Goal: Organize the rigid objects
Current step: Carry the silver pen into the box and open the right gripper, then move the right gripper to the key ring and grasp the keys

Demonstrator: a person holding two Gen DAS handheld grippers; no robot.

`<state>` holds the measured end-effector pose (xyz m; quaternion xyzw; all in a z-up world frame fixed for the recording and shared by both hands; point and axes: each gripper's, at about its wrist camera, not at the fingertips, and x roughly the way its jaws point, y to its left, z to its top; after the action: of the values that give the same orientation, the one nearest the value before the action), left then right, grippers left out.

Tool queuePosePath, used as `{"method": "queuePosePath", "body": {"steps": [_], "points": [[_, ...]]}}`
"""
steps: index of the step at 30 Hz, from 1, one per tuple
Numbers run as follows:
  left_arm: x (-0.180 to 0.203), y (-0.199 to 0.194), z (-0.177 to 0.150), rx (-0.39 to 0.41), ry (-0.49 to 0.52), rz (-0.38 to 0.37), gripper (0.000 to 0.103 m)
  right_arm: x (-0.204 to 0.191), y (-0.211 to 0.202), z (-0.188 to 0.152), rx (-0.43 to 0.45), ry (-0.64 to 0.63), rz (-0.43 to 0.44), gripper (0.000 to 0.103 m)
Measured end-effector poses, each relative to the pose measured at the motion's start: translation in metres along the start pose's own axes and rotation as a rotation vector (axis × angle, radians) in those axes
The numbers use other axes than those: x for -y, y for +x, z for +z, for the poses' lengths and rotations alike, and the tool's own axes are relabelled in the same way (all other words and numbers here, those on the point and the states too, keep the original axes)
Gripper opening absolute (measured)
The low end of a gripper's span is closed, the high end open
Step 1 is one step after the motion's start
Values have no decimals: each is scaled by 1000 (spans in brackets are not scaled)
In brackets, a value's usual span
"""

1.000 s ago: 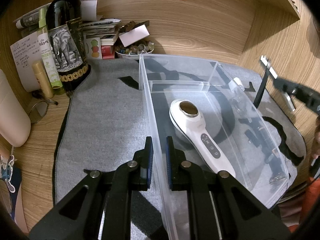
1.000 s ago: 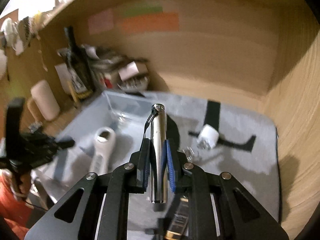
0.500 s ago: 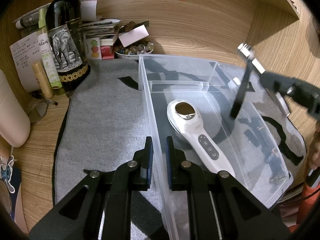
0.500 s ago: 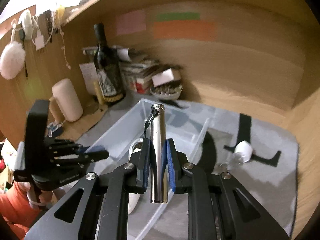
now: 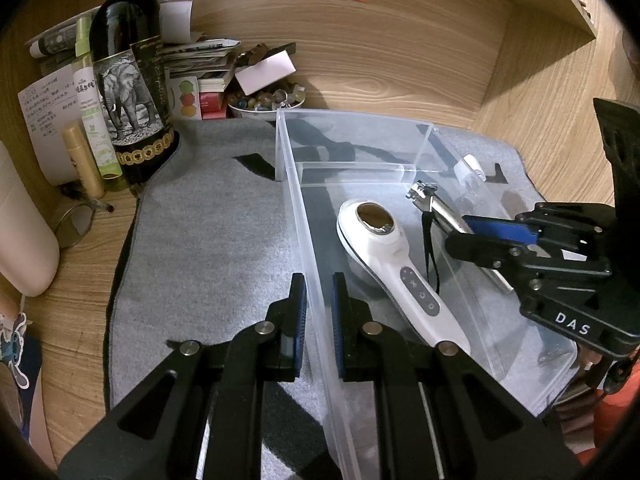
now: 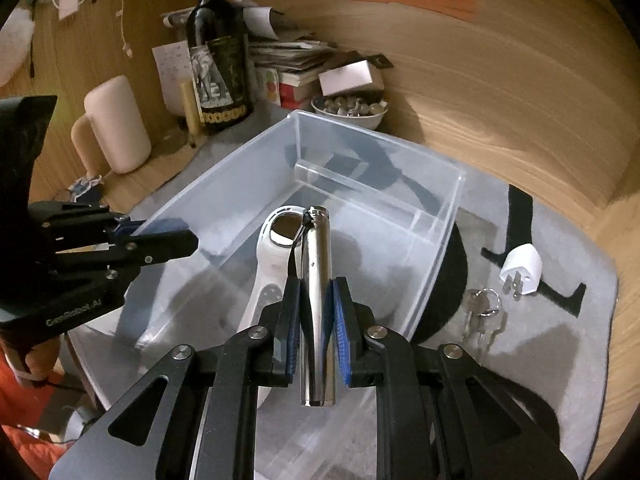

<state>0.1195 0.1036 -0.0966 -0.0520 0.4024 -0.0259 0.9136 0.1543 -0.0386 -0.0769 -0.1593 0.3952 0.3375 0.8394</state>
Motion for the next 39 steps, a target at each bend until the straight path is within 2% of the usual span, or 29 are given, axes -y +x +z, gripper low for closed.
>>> {"method": "queuePosePath", "body": {"steps": [10, 13, 15, 17, 21, 25, 28, 32, 39], "points": [[1, 0, 0, 1, 1, -3, 11, -1, 1, 2, -20, 2, 13, 16], [0, 0, 0, 0, 2, -2, 11, 0, -3, 2, -6, 15, 17, 31], [0, 0, -1, 1, 2, -3, 11, 2, -10, 2, 18, 24, 13, 46], [0, 0, -1, 1, 2, -2, 11, 3, -16, 3, 44, 33, 9, 57], [0, 0, 0, 1, 2, -1, 11, 8, -32, 6, 96, 51, -7, 71], [0, 0, 0, 0, 2, 0, 11, 16, -48, 9, 144, 66, -39, 73], [0, 0, 0, 0, 4, 1, 11, 27, -61, 9, 183, 88, -76, 81], [1, 0, -1, 0, 6, 3, 11, 47, -79, 7, 227, 129, -133, 82], [0, 0, -1, 0, 6, 5, 11, 88, -86, -5, 219, 213, -223, 82]]}}
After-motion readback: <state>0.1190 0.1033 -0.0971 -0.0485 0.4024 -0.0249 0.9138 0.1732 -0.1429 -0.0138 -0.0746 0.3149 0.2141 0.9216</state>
